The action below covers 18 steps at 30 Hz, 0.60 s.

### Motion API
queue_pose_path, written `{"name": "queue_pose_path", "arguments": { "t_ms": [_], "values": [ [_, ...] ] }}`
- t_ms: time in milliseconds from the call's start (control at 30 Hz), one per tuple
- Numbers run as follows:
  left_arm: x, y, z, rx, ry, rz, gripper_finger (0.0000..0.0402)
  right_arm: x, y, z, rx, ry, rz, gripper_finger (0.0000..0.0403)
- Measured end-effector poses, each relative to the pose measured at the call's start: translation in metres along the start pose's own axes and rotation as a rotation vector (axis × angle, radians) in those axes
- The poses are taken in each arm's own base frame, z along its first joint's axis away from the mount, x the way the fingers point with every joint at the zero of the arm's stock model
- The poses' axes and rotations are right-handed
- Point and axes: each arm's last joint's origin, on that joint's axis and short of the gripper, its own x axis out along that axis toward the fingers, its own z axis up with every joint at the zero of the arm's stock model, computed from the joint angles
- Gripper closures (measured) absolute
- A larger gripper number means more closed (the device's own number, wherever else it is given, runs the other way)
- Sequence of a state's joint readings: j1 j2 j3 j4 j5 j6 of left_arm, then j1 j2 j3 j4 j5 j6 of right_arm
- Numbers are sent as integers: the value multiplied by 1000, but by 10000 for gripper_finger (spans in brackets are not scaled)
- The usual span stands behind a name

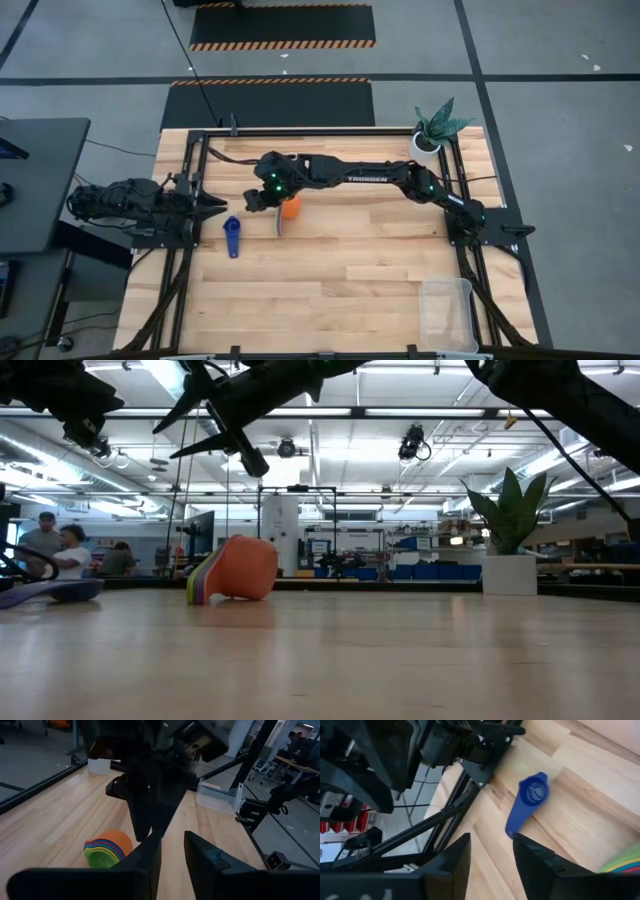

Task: Nest measuring cups in basket
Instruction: Stack the dark blue measuring cup on top of the green measuring cup

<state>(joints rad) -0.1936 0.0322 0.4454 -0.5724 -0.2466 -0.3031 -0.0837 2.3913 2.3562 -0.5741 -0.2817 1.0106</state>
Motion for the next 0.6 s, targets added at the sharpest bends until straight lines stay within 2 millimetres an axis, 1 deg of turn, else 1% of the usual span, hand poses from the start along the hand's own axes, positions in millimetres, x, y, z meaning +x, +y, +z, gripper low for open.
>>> {"name": "queue_pose_path", "arguments": {
  "t_ms": [133, 233, 367, 500, 600],
  "values": [
    [0, 0, 0, 0, 0, 1, 311, -1, -2, 2, 10, 3, 1, 278],
    [0, 0, 0, 0, 0, 0, 311, -1, -1, 2, 10, 4, 0, 309],
    [0, 0, 0, 0, 0, 0, 310, -1, -2, 2, -27, 8, -1, 343],
    [0, 0, 0, 0, 0, 0, 311, -2, 0, 5, -44, 40, 56, 351],
    [0, 0, 0, 0, 0, 0, 311, -2, 0, 5, -48, 38, 62, 352]
  ]
}}
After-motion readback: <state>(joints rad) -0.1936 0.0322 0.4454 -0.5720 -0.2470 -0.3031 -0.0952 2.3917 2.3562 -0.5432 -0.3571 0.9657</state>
